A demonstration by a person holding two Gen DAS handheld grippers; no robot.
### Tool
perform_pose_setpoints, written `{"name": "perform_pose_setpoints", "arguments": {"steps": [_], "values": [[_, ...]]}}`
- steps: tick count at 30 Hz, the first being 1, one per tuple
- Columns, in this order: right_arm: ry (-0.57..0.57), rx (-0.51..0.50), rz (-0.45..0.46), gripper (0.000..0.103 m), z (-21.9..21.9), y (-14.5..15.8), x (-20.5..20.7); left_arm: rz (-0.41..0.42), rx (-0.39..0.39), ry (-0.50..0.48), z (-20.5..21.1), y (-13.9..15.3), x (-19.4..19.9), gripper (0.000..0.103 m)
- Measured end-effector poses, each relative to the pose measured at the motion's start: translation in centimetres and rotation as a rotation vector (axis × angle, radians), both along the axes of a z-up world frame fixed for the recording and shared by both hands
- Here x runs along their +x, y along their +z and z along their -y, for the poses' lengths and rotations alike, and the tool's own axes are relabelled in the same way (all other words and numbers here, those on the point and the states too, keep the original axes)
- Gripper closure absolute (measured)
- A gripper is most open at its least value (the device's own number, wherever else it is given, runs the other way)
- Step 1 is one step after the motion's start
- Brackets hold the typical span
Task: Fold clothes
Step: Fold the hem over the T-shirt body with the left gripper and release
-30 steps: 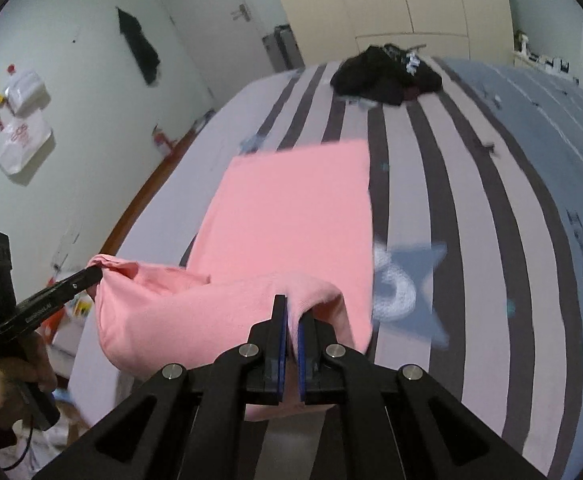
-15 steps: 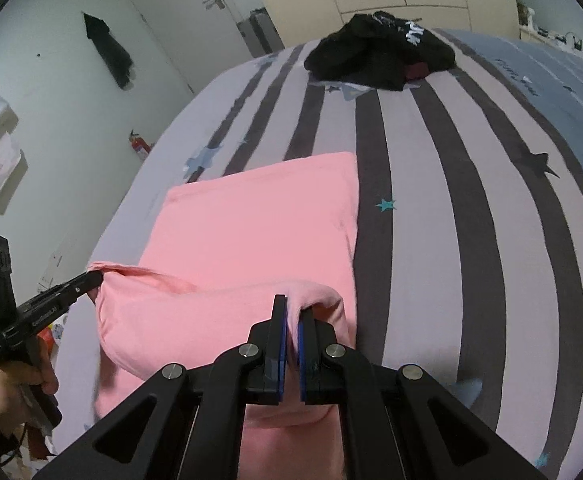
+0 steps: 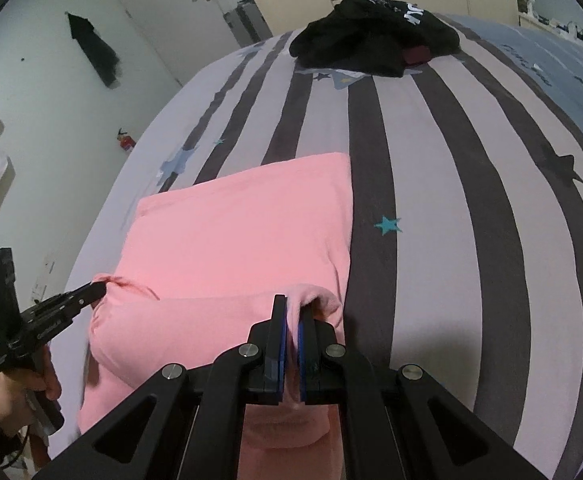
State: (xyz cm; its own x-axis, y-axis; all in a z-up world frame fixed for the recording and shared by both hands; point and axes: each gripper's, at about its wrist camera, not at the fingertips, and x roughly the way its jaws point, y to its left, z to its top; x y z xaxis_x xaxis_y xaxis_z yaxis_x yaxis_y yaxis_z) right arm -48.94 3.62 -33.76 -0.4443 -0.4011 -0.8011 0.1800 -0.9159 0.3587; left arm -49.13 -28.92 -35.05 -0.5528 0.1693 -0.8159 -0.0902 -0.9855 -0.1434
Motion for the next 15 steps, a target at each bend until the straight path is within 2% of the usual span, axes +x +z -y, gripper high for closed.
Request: {"name": "perform_pose_setpoints", "arguments": {"steps": [5, 8, 11, 12, 13, 15], "values": [[-0.012, 0.008, 0.056, 0.099, 0.4, -1.5, -1.2, 0.074, 0.014, 0.006, 0.3, -1.7, -1.0, 0.094], [-0.015, -0.001, 0.103, 0.097, 0.1, -2.9, -1.9, 0.086, 0.092, 0.044, 1.3, -1.4, -1.2, 0.093], [-0.004, -0.05, 0.132, 0.091, -0.6, -2.7, -2.3, 0.021, 0.115, 0.087, 2.1, 0.5, 0.2, 0.076], [-0.003, -0.06, 0.126, 0.083, -1.1, -2.2, -2.1, -0.012, 0.123, 0.103, 2.4, 1.2, 0.8, 0.064], [-0.002, -0.071, 0.12, 0.068, -1.5, -1.7, -1.9, -0.049, 0.142, 0.115, 2.9, 2.2, 1.7, 0.05], [-0.02, -0.09, 0.068, 0.053, -2.8, -0.3, -0.8, -0.082, 0.171, 0.095, 2.9, 3.1, 3.2, 0.048]]}}
